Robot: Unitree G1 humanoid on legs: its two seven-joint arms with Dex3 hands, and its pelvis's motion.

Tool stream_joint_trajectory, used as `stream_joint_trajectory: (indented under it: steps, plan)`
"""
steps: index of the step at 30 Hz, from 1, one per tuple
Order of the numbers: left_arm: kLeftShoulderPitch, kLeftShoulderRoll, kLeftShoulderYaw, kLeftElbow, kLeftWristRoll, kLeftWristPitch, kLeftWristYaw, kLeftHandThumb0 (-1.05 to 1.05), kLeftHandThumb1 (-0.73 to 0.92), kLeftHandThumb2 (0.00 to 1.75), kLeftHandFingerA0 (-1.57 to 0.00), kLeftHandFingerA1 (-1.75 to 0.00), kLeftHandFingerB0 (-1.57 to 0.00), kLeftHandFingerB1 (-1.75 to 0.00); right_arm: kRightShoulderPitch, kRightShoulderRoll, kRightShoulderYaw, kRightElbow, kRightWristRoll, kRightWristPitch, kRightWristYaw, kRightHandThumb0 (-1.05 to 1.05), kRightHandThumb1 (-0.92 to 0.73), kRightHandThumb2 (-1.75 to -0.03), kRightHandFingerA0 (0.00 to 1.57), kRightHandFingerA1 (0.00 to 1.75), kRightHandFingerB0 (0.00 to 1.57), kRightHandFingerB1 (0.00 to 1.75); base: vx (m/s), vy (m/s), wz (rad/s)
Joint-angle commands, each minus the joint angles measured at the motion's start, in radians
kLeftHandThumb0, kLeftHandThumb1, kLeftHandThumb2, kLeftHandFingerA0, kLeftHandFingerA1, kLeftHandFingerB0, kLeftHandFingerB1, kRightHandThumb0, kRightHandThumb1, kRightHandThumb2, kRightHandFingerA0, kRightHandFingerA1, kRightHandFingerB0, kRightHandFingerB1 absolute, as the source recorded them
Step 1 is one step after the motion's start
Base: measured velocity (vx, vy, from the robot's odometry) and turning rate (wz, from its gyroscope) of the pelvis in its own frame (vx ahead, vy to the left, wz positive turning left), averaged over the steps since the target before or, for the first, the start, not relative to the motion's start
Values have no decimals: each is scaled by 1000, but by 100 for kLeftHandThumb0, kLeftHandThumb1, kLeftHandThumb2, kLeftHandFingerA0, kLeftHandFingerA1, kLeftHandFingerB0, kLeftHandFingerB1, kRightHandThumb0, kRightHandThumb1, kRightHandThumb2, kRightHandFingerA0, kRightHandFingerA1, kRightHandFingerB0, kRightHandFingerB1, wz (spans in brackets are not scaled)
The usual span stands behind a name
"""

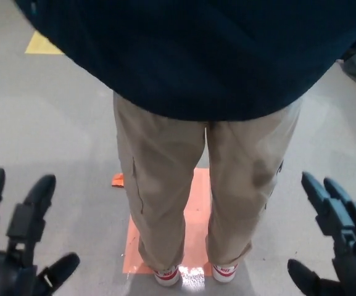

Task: A person hands a coat to the robot and the robot grabs it with both hands and holds it while the person wears the coat.

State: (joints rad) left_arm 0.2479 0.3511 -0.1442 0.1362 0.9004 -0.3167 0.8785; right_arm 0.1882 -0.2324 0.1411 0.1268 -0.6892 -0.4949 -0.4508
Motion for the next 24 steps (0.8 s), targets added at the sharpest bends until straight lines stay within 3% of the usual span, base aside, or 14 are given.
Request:
stream_joint_trajectory:
  steps: [1,2,3,8,9,12,16,21,22,23,24]
  plan:
    - [-127,15,-64,233,42,-27,88,-76,76,64,-22,-34,-22,-29,-130,-11,32,231,-71,30,-110,-71,-84,-67,1,23,3,20,0,0,0]
    - [-144,15,-75,273,30,-21,62,-77,77,63,-22,-32,-21,-29,-148,-6,41,272,-68,38,-109,-76,-68,-95,4,25,1,20,0,0,0]
    - [-164,6,-90,333,18,-16,48,-78,78,64,-26,-32,-23,-29,-166,0,49,332,-63,55,-106,-75,-67,-103,0,28,2,23,0,0,0]
    - [-239,-1,-136,499,4,-28,67,-77,74,63,-30,-33,-23,-29,-229,-4,70,487,-29,49,-93,-77,-67,-102,0,25,5,23,0,0,0]
    - [-265,-7,-152,559,2,-18,51,-79,62,90,-25,-43,-19,-40,-251,-8,78,537,-28,59,-80,-83,-68,-99,6,24,7,22,0,0,0]
    - [-339,-12,-173,660,-13,-11,28,-78,61,90,-27,-44,-18,-40,-317,-8,94,616,-22,86,-44,-82,-68,-98,5,22,5,18,0,0,0]
    - [-457,-23,-208,816,-42,-26,-53,-75,61,90,-30,-46,-13,-39,-405,-7,117,701,-3,110,18,-67,-57,-93,2,36,2,30,0,0,0]
    - [-610,-35,-222,944,-77,-32,-122,-75,59,89,-35,-47,-16,-39,-534,-3,117,794,36,147,81,-62,-52,-88,1,39,0,32,0,0,0]
    - [-640,-36,-223,968,-86,-34,-132,-71,70,62,-45,-36,-22,-29,-562,1,114,815,46,154,93,-60,-51,-88,4,41,0,33,0,0,0]
    - [-660,-37,-225,985,-91,-37,-140,-71,70,62,-45,-36,-22,-29,-579,3,113,829,53,161,102,-60,-51,-88,4,41,0,33,0,0,0]
    - [-660,-44,-223,996,-111,-61,-173,-71,56,85,-36,-47,-13,-38,-575,-4,110,824,70,190,163,-61,-68,-76,11,34,4,23,0,0,0]
